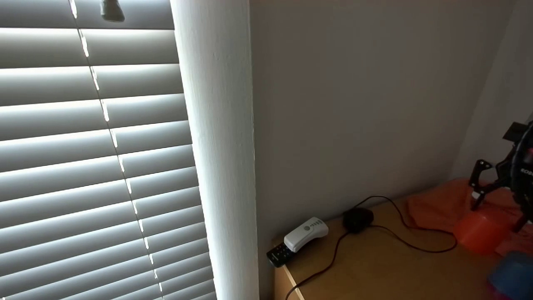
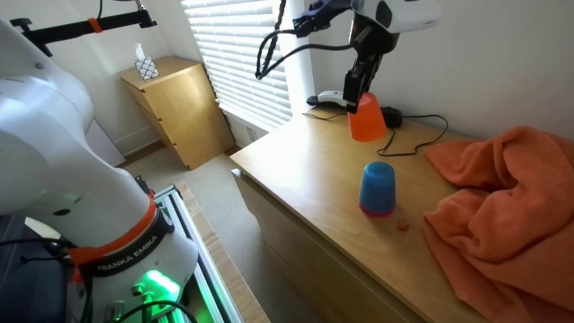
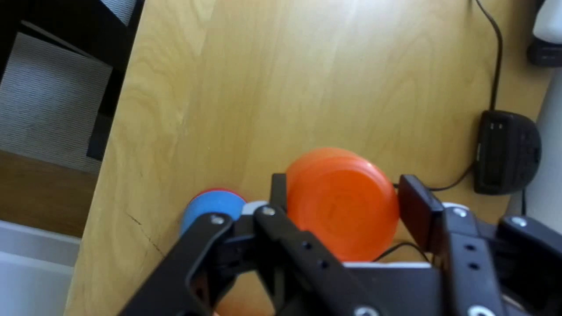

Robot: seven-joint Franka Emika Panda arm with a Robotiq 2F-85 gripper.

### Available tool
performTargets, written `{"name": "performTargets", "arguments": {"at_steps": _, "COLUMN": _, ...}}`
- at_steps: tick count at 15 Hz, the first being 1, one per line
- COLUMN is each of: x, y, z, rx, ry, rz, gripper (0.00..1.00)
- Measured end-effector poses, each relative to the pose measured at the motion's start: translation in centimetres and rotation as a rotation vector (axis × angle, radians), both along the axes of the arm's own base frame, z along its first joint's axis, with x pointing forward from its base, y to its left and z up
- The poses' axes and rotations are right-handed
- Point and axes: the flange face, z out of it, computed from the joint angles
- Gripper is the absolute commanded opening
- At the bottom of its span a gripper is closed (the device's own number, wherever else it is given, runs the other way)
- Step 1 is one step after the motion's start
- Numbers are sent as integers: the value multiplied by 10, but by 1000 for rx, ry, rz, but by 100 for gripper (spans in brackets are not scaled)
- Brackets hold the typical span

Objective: Put the orange cup on top of the blue cup

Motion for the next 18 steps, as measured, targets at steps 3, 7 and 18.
{"name": "performTargets", "arguments": {"at_steps": 3, "x": -13, "y": -16, "z": 25, "rx": 4, "ry": -24, "rz": -121, "gripper": 39}}
{"name": "performTargets", "arguments": {"at_steps": 7, "x": -28, "y": -44, "z": 31, "rx": 17, "ry": -14, "rz": -263, "gripper": 64}}
{"name": "performTargets", "arguments": {"at_steps": 18, "x": -27, "y": -65, "z": 18, "rx": 47, "ry": 60, "rz": -344, "gripper": 39}}
